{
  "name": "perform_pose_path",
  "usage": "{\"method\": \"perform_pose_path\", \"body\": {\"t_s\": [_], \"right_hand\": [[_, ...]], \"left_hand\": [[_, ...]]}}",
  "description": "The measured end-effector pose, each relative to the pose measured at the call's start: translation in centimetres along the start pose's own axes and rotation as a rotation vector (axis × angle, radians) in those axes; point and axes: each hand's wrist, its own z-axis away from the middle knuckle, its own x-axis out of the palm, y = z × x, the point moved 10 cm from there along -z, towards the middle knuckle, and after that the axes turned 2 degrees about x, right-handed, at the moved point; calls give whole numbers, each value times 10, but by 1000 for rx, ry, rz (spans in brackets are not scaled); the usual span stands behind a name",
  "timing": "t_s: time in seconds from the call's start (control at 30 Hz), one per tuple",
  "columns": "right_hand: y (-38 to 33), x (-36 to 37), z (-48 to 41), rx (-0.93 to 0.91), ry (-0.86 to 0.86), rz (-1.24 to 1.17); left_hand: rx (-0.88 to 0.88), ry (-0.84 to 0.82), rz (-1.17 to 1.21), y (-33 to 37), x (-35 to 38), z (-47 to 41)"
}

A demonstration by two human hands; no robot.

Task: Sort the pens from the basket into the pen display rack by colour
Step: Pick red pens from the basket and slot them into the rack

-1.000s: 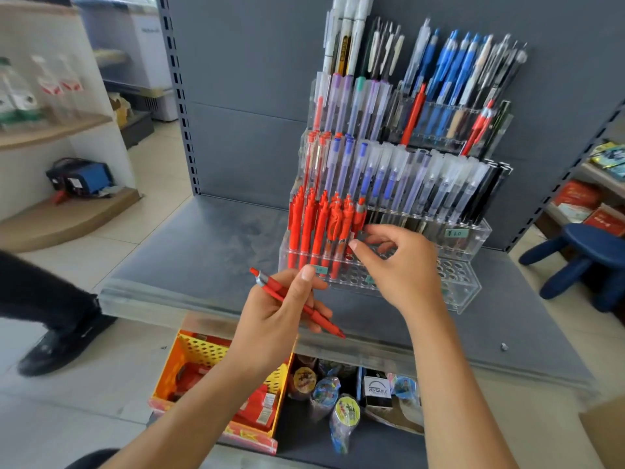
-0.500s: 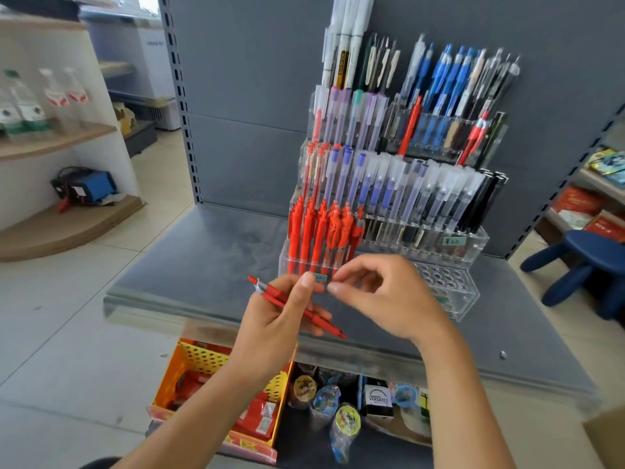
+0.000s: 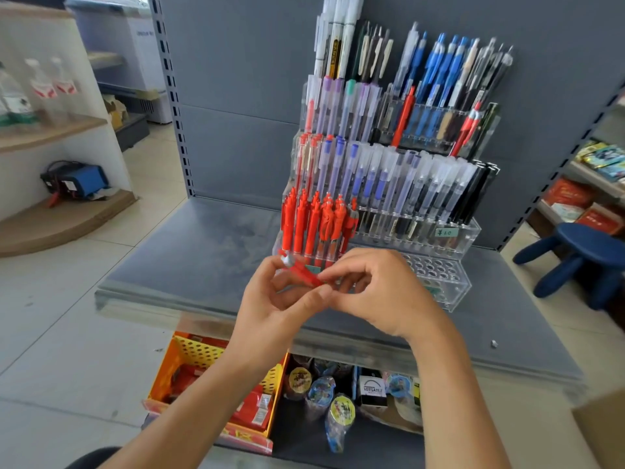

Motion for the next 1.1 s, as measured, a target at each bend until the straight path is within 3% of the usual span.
{"method": "perform_pose_path", "body": {"t_s": [0.27,0.37,0.67,0.83,0.97,1.1], "right_hand": [[4,-57,7,-60,497,-221],[6,-61,7,-59,584,-212],[25,-45,-5,68,517,-81],[37,-33,-12,158,478,201],[44,-29,-13,258,441,230],[38,-34,-8,210,522,202]], "left_hand": [[15,-3,-10,-4,-6,-2],[-1,-8,-45,-8,-6,-2],[-1,-28,-108,-13,-5,-3],[-5,-40,-133,-14,-4,-3],[-4,-49,-143,-13,-4,-2],[0,-50,-148,-12,-5,-1]]}}
